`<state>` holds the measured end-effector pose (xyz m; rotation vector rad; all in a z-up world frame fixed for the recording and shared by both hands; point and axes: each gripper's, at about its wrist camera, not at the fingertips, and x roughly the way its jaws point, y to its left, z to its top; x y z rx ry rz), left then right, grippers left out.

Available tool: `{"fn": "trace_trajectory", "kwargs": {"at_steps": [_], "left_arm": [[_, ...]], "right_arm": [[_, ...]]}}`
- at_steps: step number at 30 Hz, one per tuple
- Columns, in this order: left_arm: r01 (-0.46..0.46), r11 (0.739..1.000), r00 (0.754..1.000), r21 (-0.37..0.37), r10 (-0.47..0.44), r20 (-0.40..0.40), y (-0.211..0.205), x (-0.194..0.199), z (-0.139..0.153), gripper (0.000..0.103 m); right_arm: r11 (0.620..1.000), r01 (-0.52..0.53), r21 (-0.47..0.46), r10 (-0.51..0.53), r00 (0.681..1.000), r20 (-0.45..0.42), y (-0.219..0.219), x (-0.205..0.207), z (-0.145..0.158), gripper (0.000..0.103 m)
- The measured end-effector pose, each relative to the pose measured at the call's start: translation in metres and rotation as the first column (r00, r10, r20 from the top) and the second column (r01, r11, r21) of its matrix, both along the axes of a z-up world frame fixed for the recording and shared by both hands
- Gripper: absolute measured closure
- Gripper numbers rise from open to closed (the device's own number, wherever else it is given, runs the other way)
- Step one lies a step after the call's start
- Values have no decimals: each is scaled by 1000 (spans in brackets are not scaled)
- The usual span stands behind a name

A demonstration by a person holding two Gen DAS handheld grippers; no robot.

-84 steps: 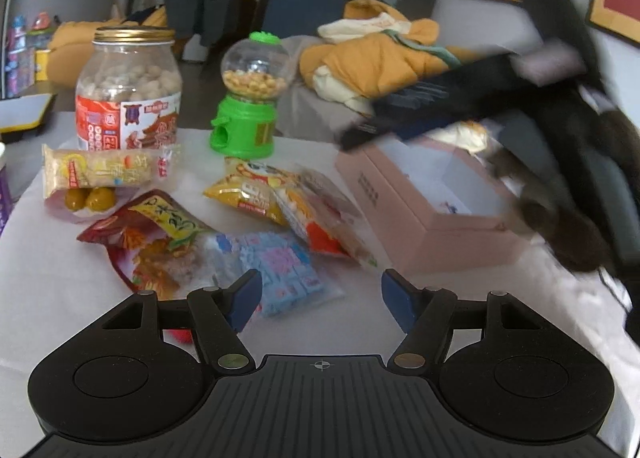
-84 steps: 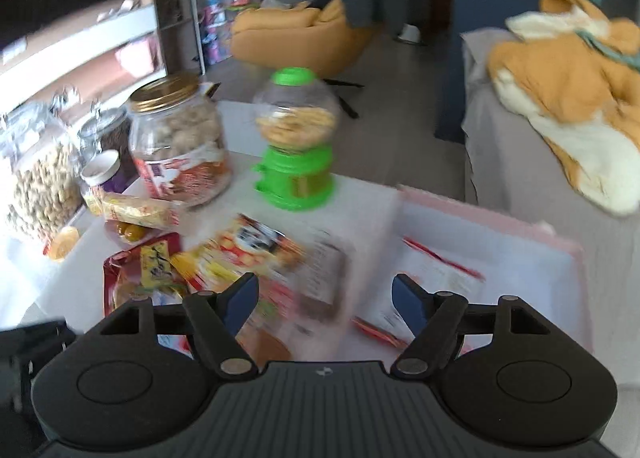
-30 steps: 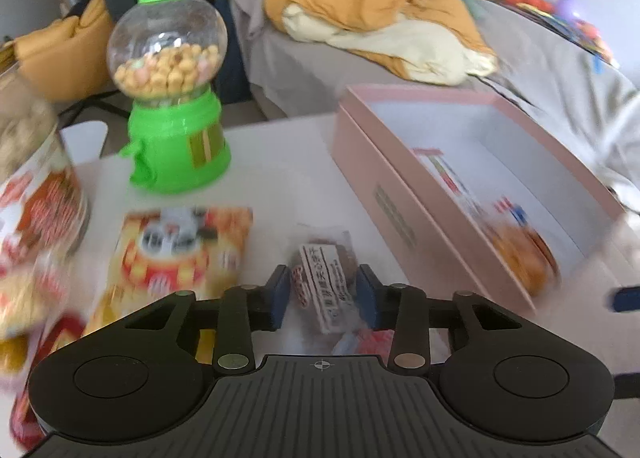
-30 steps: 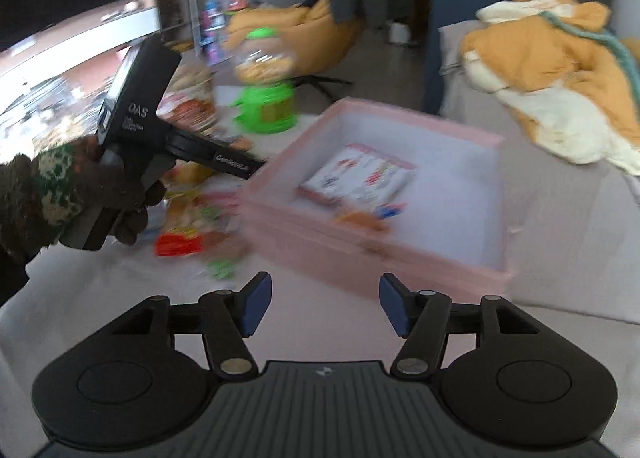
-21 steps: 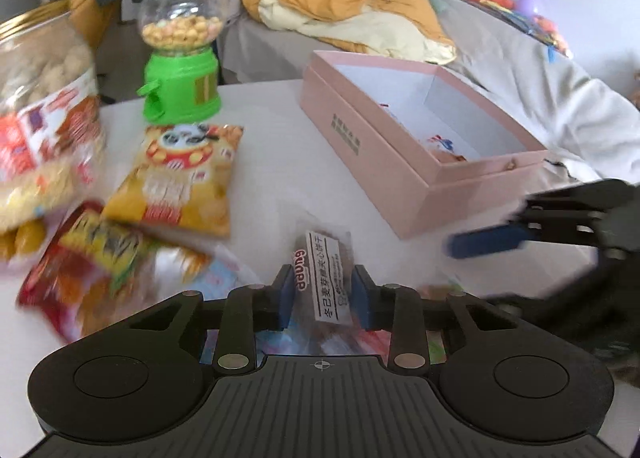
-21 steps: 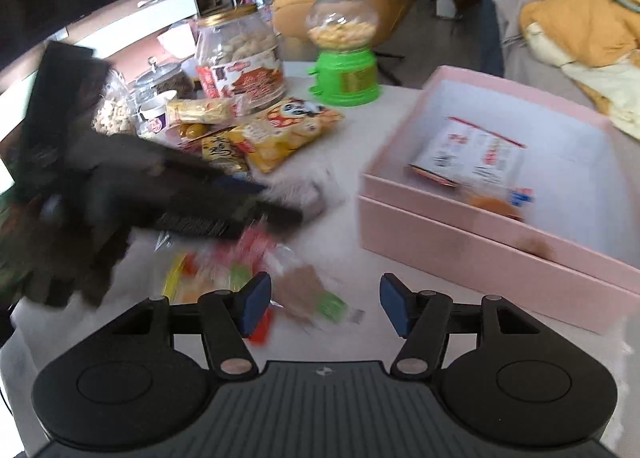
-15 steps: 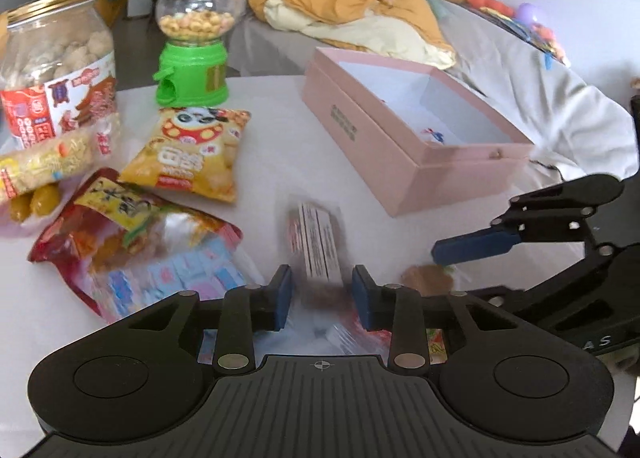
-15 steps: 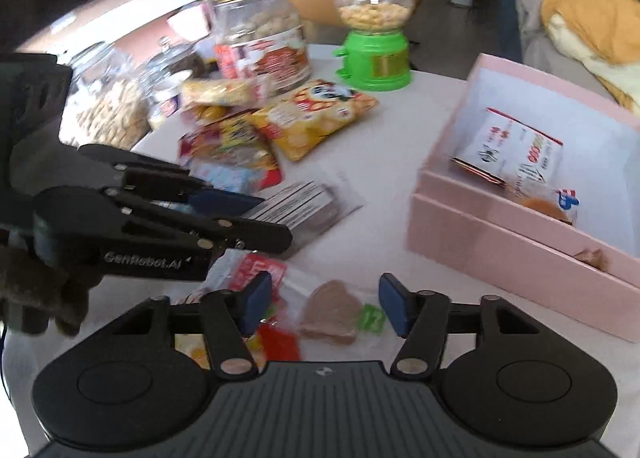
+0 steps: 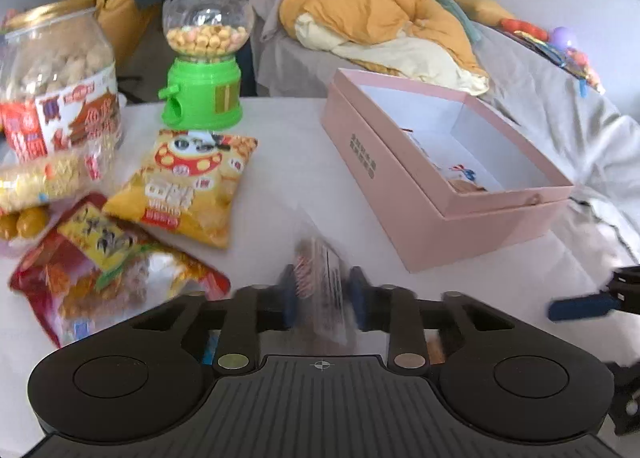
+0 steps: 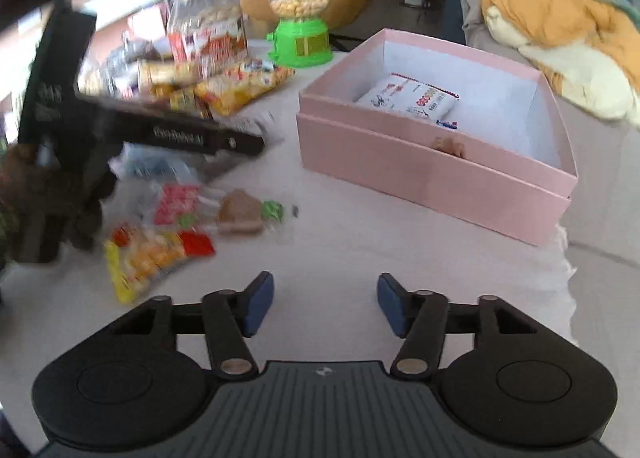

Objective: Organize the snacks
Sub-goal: 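Grasp the small white packet with the left tool, then grasp the red-yellow milk snack bag with right tool while left tool holds the packet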

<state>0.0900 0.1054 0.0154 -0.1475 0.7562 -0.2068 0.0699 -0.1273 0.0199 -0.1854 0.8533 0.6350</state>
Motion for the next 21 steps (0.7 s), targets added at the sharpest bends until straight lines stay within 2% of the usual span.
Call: {"fn": "trace_trajectory", "kwargs": {"at_steps": [4, 6, 8, 10, 14, 18, 21], "left_arm": [[-4, 1000, 1000, -31, 4, -11, 11, -30, 0, 82], [-24, 999, 1000, -43, 24, -9, 18, -46, 0, 82], [-42, 995, 999, -87, 42, -7, 26, -62, 0, 83], [-57, 991, 998, -123, 56, -17, 30, -76, -2, 83], [-69, 988, 998, -135, 68, -12, 32, -100, -2, 83], [-63, 982, 998, -179, 59, -23, 35, -120, 1, 84], [-61, 985, 998, -162, 61, -4, 30, -132, 4, 84]], "right_arm": [[994, 10, 110, -5, 999, -45, 10, 6, 8, 34], [991, 8, 132, 1, 998, -64, 26, 9, 9, 34], [990, -16, 138, 27, 997, -77, 42, 7, 9, 33], [990, -63, 124, 73, 994, -79, 62, -2, 6, 28], [990, -129, 54, 133, 988, -84, 86, -23, -7, 24], [994, -106, 19, 106, 994, -24, 74, -32, -6, 22], [999, -33, -19, 33, 999, 27, 48, -26, -4, 22]]}}
